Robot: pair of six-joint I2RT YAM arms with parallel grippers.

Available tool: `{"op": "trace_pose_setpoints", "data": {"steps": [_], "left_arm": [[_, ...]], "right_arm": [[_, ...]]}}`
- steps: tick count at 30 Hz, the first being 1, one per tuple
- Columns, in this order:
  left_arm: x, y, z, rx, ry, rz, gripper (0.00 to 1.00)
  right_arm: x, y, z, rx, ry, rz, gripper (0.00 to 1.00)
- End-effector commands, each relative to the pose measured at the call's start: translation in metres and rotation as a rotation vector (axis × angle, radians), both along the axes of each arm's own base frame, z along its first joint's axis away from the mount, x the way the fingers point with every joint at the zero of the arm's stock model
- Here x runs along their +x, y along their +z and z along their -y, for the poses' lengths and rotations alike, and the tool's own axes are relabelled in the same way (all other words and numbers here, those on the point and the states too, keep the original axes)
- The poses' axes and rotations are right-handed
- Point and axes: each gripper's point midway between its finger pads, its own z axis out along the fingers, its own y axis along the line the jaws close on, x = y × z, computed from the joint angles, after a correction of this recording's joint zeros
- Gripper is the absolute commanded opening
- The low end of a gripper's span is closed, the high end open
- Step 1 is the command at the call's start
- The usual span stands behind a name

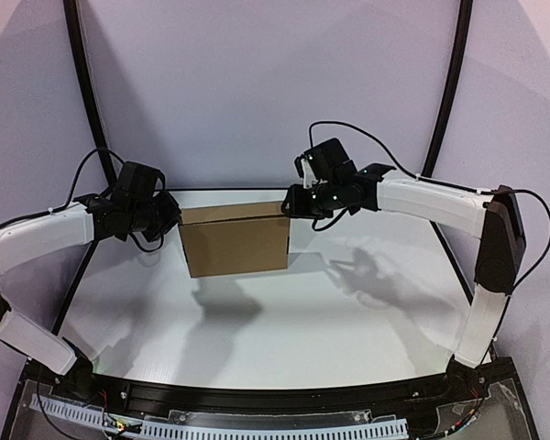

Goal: Fold the paper box

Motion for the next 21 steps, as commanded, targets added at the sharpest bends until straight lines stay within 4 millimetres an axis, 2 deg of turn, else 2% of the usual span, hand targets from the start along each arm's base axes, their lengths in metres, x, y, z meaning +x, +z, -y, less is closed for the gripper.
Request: {"op": "trace_pose_setpoints", "data": {"steps": [1, 4, 7, 9, 12, 21], "left_arm": [[-0.062, -0.097, -0.026, 0.206, -0.047, -0.380, 0.01], [-0.061, -0.096, -0.026, 0.209, -0.050, -0.380, 0.01], [-0.060, -0.096, -0.024, 0.209, -0.058, -0.378, 0.01], [-0.060, -0.096, -0.024, 0.209, -0.059, -0.378, 0.01], [-0.060, -0.096, -0.023, 0.209, -0.064, -0.377, 0.01], [-0.060, -0.099, -0.022, 0.209, -0.071, -0.386, 0.01]], "right_arm": [[-0.005, 0.016, 0.008, -0.079, 0.051, -0.030, 0.42], [-0.001, 0.039, 0.007, -0.046, 0.045, 0.015, 0.48], [0.000, 0.045, 0.010, -0.007, 0.036, 0.016, 0.49], [0.000, 0.039, 0.011, 0.003, 0.037, -0.008, 0.47], [0.001, 0.016, 0.013, 0.036, 0.043, -0.090, 0.41], [0.000, -0.005, 0.002, 0.098, 0.090, -0.167, 0.36]]}}
